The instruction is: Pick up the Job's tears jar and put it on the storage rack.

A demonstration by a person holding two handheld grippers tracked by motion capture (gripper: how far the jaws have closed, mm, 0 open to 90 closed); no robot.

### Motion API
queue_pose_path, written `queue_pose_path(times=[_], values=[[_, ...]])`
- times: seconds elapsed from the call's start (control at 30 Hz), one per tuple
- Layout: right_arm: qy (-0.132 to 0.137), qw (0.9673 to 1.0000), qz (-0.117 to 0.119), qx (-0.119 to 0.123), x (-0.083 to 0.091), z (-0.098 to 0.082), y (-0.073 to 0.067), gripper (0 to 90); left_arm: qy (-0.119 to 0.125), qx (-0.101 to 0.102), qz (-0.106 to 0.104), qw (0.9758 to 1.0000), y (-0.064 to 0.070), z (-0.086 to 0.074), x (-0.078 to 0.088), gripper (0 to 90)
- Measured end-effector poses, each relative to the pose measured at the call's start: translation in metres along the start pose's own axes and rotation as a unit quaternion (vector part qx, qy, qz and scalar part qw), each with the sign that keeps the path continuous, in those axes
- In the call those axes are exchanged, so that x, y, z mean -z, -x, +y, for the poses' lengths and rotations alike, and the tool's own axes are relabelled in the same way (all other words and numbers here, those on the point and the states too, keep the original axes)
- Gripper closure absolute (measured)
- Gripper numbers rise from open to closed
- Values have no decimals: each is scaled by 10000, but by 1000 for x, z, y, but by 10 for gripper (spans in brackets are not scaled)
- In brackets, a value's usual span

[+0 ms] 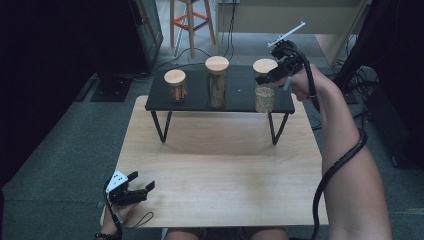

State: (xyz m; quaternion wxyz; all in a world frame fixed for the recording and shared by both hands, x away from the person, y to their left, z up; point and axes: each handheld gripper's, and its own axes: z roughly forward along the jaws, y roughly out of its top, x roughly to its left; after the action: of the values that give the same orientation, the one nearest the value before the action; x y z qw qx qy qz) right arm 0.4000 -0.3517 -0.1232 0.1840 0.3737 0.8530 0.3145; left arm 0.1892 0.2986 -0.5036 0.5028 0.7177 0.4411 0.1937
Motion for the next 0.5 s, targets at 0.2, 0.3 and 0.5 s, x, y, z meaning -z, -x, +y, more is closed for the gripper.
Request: queue_pose_path(times=[0.2,0.3,0.5], values=[[20,10000,-55,-68,-6,5,1,251,6,26,-11,10000,-1,0,0,112],[62,9998,-74,-148,-9,6,3,251,-7,20,-10,10000,-1,0,0,112],[184,9991,-102,-377,-13,2,11,251,2,29,-3,10000,0,0,0,112]])
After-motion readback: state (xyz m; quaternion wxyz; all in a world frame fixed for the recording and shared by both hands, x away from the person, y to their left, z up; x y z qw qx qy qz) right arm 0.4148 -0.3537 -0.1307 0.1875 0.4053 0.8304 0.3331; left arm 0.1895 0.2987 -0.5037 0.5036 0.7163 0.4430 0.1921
